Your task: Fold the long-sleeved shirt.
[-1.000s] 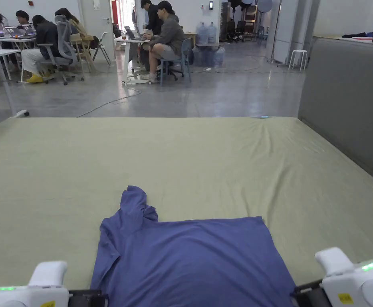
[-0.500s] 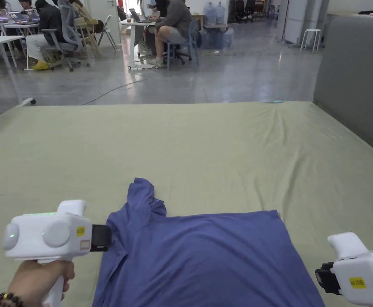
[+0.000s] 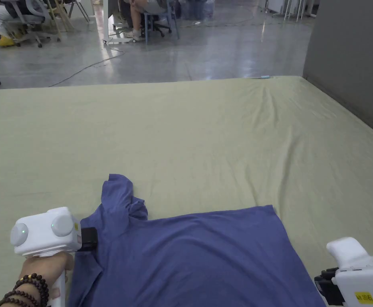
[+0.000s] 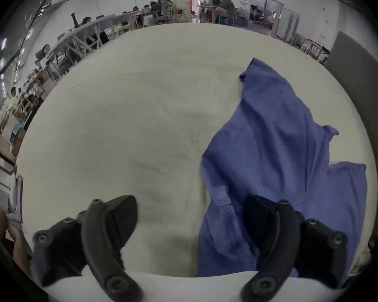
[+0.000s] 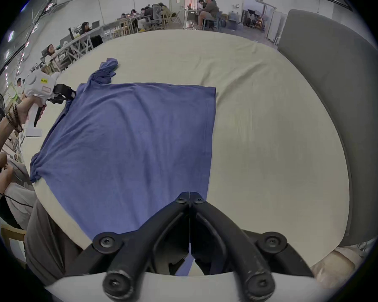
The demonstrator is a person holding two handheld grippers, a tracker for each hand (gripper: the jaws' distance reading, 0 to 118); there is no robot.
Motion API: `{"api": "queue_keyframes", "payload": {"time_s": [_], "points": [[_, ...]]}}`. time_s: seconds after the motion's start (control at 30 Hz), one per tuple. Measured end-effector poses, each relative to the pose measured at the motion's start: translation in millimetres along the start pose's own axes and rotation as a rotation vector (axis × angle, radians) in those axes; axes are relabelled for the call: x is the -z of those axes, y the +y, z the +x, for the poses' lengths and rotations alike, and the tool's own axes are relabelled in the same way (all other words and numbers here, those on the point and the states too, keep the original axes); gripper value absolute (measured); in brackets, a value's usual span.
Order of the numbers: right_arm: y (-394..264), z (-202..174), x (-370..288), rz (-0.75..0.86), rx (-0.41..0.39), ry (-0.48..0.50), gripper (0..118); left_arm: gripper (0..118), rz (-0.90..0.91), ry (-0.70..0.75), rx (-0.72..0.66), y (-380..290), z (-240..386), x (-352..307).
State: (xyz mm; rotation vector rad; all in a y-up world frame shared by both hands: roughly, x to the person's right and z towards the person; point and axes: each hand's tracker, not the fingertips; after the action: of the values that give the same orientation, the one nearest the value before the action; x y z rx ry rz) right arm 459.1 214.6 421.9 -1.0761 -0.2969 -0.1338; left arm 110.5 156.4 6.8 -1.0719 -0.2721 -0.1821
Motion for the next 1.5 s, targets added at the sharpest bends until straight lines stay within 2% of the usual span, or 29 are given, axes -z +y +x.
{"api": "queue_keyframes", "payload": {"time_s": [0.03, 0.07, 0.1, 0.13, 0.17, 0.2, 0.23, 0.37, 0.4, 0.47, 0.5, 0.73, 0.8, 0.83, 1.03, 1.07, 1.1, 1.13, 1.17, 1.23, 1.27, 1.33, 1.4, 1.5], "points": [[5, 1, 5, -0.005, -0.001, -0.004, 0, 96, -0.005, -0.011, 0.014, -2, 1, 4], [11, 1, 11, -0.007, 0.000, -0.008, 0, 85, -0.007, -0.013, 0.020, -5, 2, 6], [17, 2, 16, -0.008, 0.000, -0.008, 0, 82, 0.016, 0.025, 0.055, -6, 7, 2], [26, 4, 20, -0.009, 0.002, -0.007, 0, 73, 0.010, 0.018, 0.087, -4, 13, -3], [36, 5, 26, -0.008, 0.006, -0.009, 0, 54, 0.015, 0.009, 0.107, -2, 15, -11], [48, 6, 31, -0.003, 0.008, -0.009, 0, 4, 0.027, -0.006, 0.112, 0, 16, -18], [63, 9, 36, 0.005, 0.012, -0.013, 0, 0, 0.027, -0.030, 0.110, 1, 17, -26], [132, 24, 63, 0.017, 0.052, -0.049, 0, 0, 0.038, -0.077, 0.142, 8, 15, -42], [147, 29, 73, 0.012, 0.070, -0.063, 17, 0, 0.045, -0.070, 0.152, 9, 15, -45], [181, 38, 98, -0.027, 0.137, -0.058, 61, 0, 0.041, -0.076, 0.149, 13, 7, -45], [191, 41, 108, -0.043, 0.151, -0.044, 63, 0, 0.039, -0.084, 0.132, 14, 5, -46], [233, 40, 164, -0.151, 0.172, -0.042, 60, 0, 0.041, -0.114, 0.102, 14, -7, -47], [230, 36, 176, -0.224, 0.173, -0.048, 49, 0, 0.032, -0.110, 0.120, 13, -6, -43], [229, 34, 184, -0.265, 0.167, -0.052, 48, 0, 0.028, -0.107, 0.136, 12, -5, -40], [225, 25, 187, -0.245, 0.194, -0.069, 41, 0, 0.016, -0.096, 0.143, 12, -2, -27], [224, 22, 184, -0.241, 0.195, -0.050, 29, 0, 0.008, -0.091, 0.134, 13, -3, -25], [224, 17, 180, -0.235, 0.192, -0.020, 0, 0, -0.003, -0.085, 0.122, 13, -3, -23], [223, 9, 175, -0.228, 0.144, -0.106, 0, 0, -0.009, -0.084, 0.115, 12, -4, -24], [224, 2, 169, -0.231, 0.081, -0.107, 0, 0, -0.015, -0.086, 0.110, 12, -5, -26], [226, -2, 147, -0.246, 0.048, -0.081, 0, 0, -0.006, -0.093, 0.100, 16, -9, -41], [230, 1, 131, -0.205, 0.036, -0.071, 0, 0, 0.023, -0.110, 0.104, 17, -11, -51], [245, 11, 92, -0.107, 0.037, -0.118, 0, 0, 0.089, -0.122, 0.101, 27, -16, -79], [269, 23, 43, -0.037, 0.041, -0.106, 0, 0, 0.147, -0.219, 0.060, 44, -22, -114], [305, 31, -36, 0.096, 0.012, -0.147, 0, 0, 0.247, -0.264, 0.035, 79, -22, -169]]}}
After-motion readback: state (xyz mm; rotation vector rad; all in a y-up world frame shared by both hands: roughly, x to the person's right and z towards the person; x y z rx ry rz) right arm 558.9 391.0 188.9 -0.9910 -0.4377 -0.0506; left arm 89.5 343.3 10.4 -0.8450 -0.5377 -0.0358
